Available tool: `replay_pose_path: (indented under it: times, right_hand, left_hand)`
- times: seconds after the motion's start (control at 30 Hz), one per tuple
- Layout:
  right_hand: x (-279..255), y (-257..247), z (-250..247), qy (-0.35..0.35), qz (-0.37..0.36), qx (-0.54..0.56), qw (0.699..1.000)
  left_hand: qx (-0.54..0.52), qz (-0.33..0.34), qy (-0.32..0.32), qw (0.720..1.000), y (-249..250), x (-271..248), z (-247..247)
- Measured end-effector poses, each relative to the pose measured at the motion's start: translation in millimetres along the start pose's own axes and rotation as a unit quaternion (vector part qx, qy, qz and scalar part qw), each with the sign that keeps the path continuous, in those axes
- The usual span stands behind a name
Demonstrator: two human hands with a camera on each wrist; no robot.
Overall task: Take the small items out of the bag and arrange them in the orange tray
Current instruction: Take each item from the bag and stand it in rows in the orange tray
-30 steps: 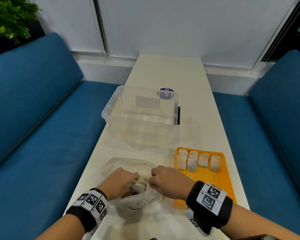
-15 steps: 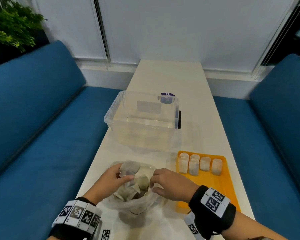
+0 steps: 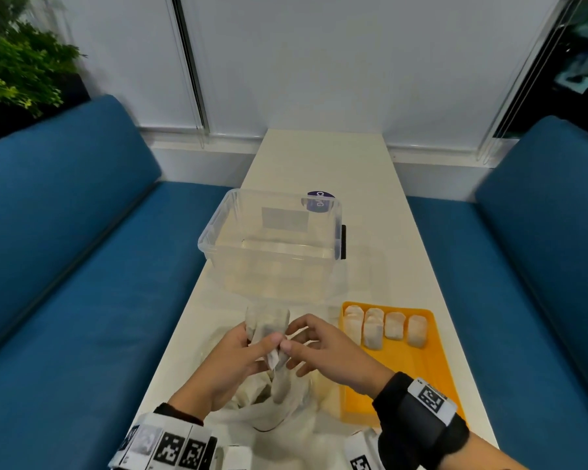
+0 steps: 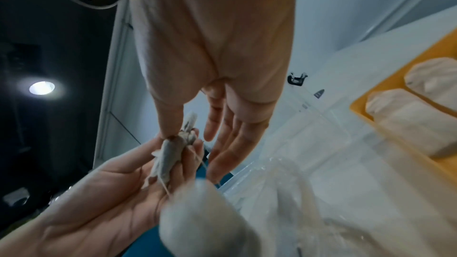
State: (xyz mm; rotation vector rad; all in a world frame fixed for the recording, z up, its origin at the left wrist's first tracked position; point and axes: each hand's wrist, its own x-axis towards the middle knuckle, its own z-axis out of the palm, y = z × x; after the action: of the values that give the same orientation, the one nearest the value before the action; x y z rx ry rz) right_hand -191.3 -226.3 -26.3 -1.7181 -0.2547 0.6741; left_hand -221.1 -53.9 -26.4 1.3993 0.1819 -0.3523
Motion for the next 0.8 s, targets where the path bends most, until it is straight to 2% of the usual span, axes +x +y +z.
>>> replay_pose_path:
  times: [0.1, 0.2, 0.3, 0.37, 0.43, 0.47, 0.53, 0.63, 0.7, 0.8]
  right_hand:
    - [-4, -1, 4, 0.007, 0.001, 0.075, 0.997]
    - [-2, 4, 1, 0.011, 0.019, 0.075, 0.997]
    - [-2, 11, -3, -0.051, 0.02, -0.064, 0.996]
    - [-1, 13, 1, -0.081, -0.008, -0.202, 0.976]
    - [2, 14, 8, -0.069, -0.024, -0.296, 0.953]
    - [3, 13, 11, -0.062, -0.022, -0.301, 0.951]
    - [3, 10, 13, -0.048, -0.015, -0.243, 0.969]
    - [-1, 4, 6, -0.049, -0.029, -0.057, 0.997]
    - [-7, -1, 1, -0.036, -0.038, 0.052, 0.997]
    - [-10, -7, -1, 0.01, -0.048, 0.123, 0.991]
  left_hand:
    - [-0.029, 0.015, 0.019, 0.999, 2, 1, 4]
    - [-0.059, 0.027, 0.019, 0.998, 6, 0, 6]
    - [-0.079, 0.047, 0.006, 0.996, 15, -2, 8]
    - [-0.088, 0.054, 0.0, 0.995, 21, -2, 10]
    - [-0.092, 0.06, 0.002, 0.994, 24, -2, 12]
    - [-0.092, 0.062, 0.004, 0.994, 25, -2, 12]
    - [-0.09, 0.065, 0.013, 0.994, 26, -3, 13]
    - [-0.094, 0.063, 0.027, 0.993, 24, -5, 13]
    - [-0.09, 0.058, 0.026, 0.994, 21, -6, 13]
    - [-0.096, 0.047, 0.029, 0.994, 18, -4, 16]
